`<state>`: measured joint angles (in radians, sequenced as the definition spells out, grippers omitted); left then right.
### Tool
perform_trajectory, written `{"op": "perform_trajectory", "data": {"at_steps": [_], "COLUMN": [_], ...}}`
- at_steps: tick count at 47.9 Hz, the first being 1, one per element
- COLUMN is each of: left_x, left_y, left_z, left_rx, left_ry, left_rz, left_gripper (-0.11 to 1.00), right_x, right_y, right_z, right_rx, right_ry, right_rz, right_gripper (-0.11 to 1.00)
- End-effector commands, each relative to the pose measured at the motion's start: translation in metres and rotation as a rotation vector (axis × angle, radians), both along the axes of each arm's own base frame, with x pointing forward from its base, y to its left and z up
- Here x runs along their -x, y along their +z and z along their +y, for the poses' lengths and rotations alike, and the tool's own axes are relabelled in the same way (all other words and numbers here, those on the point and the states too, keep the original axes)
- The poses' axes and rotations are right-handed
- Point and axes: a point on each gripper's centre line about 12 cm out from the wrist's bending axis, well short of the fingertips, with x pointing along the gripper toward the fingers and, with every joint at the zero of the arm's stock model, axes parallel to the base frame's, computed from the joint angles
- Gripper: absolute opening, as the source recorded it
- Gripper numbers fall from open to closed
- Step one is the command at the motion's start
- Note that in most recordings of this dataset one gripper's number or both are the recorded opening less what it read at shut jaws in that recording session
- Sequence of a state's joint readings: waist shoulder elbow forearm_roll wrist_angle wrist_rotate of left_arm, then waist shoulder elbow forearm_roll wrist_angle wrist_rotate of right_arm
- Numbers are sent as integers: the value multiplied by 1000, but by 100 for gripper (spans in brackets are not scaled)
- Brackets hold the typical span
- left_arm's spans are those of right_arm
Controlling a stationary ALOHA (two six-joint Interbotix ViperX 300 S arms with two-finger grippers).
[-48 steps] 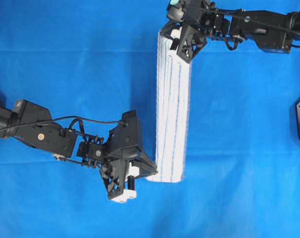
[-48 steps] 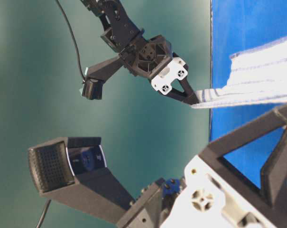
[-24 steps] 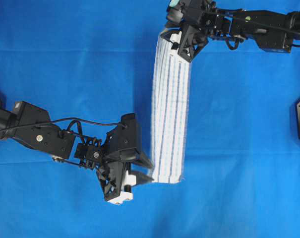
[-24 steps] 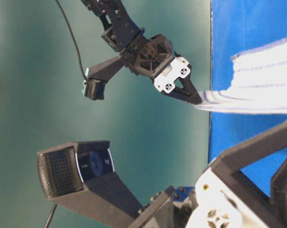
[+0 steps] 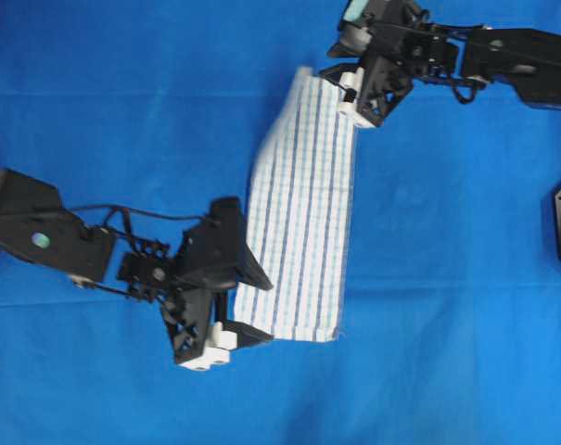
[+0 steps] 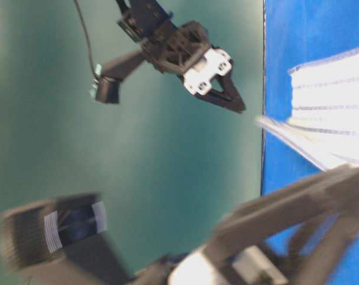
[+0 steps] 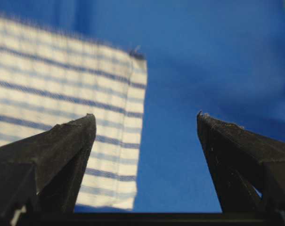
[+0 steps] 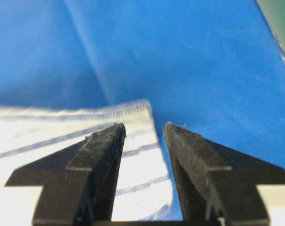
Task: Fold the blue towel.
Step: 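Release the strip and retract both grippers to the sides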
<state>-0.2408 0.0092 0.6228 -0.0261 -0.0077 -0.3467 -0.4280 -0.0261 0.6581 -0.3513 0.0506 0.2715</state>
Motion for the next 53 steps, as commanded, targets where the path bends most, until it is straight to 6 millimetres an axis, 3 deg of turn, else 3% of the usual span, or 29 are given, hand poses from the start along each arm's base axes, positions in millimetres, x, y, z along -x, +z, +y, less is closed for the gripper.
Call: {"op": "perform_trajectory", "data": {"at_steps": [1, 14, 26, 34, 41, 53], "left_x": [6, 26, 61, 91, 111, 117], "left_y": [25, 43, 51, 51, 43, 35], "left_z": [13, 66, 111, 124, 128, 127], "left_rx": [-26, -145, -252, -279, -280, -276], "left_ry": [1, 55, 142, 191, 217, 224], "left_rz": [-75, -177, -319, -382, -414, -437], "left_gripper": [80, 80, 80, 80, 80, 80], "right_x": [4, 37, 80, 103, 118, 120], "right_y": [24, 43, 56, 61, 50, 42], "right_z": [14, 67, 105, 116, 122, 126], "right_rx": [28, 33, 16, 1, -23, -40], "right_ry": [32, 135, 205, 219, 224, 241], "right_rz": [-62, -123, -248, -332, -372, -415], "right_gripper": [47, 47, 47, 47, 47, 47]}}
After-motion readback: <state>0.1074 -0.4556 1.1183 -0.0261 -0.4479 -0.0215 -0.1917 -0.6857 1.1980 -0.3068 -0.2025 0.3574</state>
